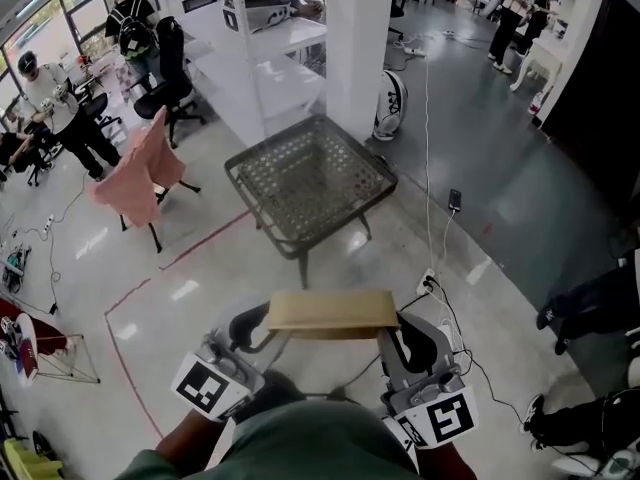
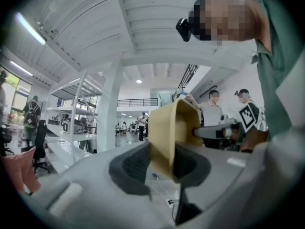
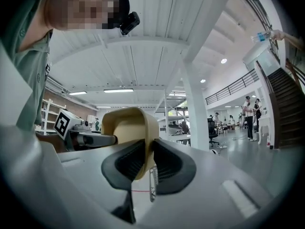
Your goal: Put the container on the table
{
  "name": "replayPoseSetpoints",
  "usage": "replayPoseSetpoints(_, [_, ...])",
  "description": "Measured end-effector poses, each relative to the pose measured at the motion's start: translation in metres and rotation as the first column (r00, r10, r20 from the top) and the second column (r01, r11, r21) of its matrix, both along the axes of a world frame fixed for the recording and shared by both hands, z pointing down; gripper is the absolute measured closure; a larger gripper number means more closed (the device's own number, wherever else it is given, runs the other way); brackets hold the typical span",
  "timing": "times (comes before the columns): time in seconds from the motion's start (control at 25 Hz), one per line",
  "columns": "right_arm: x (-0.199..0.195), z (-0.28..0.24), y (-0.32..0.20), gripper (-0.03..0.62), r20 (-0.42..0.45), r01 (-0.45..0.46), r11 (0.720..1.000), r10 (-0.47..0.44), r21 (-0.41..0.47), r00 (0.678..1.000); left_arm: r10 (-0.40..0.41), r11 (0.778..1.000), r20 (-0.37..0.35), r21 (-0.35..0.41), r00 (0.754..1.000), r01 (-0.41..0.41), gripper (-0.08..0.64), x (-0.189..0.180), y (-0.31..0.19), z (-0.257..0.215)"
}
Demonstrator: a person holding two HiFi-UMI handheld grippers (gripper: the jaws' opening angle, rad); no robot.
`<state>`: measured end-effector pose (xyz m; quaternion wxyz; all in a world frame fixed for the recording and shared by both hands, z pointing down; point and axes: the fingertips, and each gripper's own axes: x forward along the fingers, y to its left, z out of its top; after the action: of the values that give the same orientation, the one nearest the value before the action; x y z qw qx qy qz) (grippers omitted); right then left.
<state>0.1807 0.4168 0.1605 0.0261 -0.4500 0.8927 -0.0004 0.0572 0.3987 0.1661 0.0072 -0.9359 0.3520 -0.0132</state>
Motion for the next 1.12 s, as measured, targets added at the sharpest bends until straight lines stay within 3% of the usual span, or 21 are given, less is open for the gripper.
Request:
replayPoseSetpoints(0.32, [0.013, -0.007, -0.029, 0.537, -0.011, -0.138, 0.990, 0.138, -0.013, 0.990, 0.140, 0.990, -0.004, 0.000, 0.990, -0.140, 0.451, 0.017, -0.046, -0.006])
replayPoseSetpoints(0.52, [0.001, -0.005, -0.051, 0.537, -0.024, -0.209, 0.978, 0.208, -0.016, 0.978, 0.210, 0.978, -0.025, 0.000, 0.977, -0.210, 0.451, 0.008, -0.076, -0.004])
replayPoseSetpoints(1.12, [-0.070, -0.004, -0.133, 0.535, -0.062, -0.273, 0.960, 0.270, -0.056, 0.961, 0.276, 0.959, -0.057, -0.045, 0.960, -0.278, 0.451, -0.058, -0.168, 0.004])
